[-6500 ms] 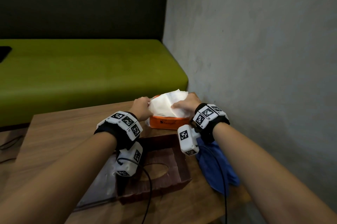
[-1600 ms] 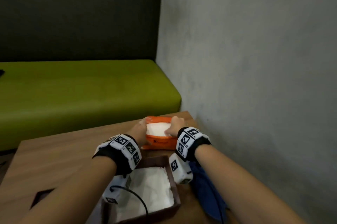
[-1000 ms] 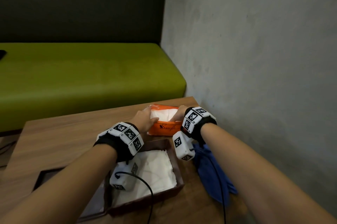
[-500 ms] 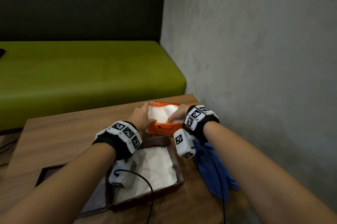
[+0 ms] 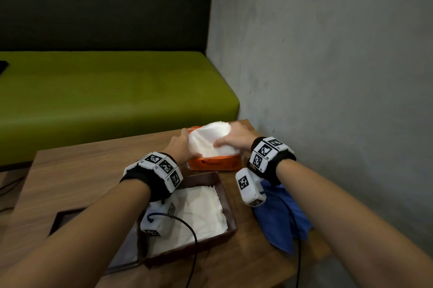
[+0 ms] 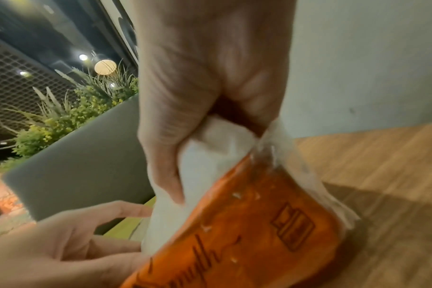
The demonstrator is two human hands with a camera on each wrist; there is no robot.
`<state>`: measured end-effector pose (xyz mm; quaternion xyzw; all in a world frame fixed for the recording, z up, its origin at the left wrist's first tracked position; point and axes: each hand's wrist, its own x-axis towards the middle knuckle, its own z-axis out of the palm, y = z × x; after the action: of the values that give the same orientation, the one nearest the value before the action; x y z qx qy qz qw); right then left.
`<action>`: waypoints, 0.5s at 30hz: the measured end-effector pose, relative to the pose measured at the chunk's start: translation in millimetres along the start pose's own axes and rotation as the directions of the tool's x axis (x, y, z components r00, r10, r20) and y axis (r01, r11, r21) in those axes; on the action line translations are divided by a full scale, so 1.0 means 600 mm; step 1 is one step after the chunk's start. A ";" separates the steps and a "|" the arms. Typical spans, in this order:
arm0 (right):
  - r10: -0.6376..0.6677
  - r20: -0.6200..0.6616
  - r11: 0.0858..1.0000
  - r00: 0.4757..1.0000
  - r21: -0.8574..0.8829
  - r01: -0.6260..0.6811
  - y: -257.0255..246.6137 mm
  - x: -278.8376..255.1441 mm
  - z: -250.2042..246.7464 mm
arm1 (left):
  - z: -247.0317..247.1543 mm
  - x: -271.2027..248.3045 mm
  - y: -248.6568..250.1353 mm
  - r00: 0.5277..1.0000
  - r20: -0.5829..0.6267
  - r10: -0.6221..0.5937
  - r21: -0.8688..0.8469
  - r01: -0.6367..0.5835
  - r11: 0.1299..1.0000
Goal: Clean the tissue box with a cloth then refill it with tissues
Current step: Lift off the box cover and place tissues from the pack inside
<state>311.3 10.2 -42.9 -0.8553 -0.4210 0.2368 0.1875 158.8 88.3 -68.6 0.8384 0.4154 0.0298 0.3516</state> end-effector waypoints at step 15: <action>-0.033 -0.117 0.860 0.993 0.503 0.088 -0.005 -0.029 -0.029 | -0.016 -0.006 -0.004 0.996 0.050 -0.075 -0.233 0.085 0.969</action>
<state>309.6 -4.4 -22.9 -0.7733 -0.3602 0.2884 0.4349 151.9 92.2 -62.0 0.7740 0.4351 0.0474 0.4575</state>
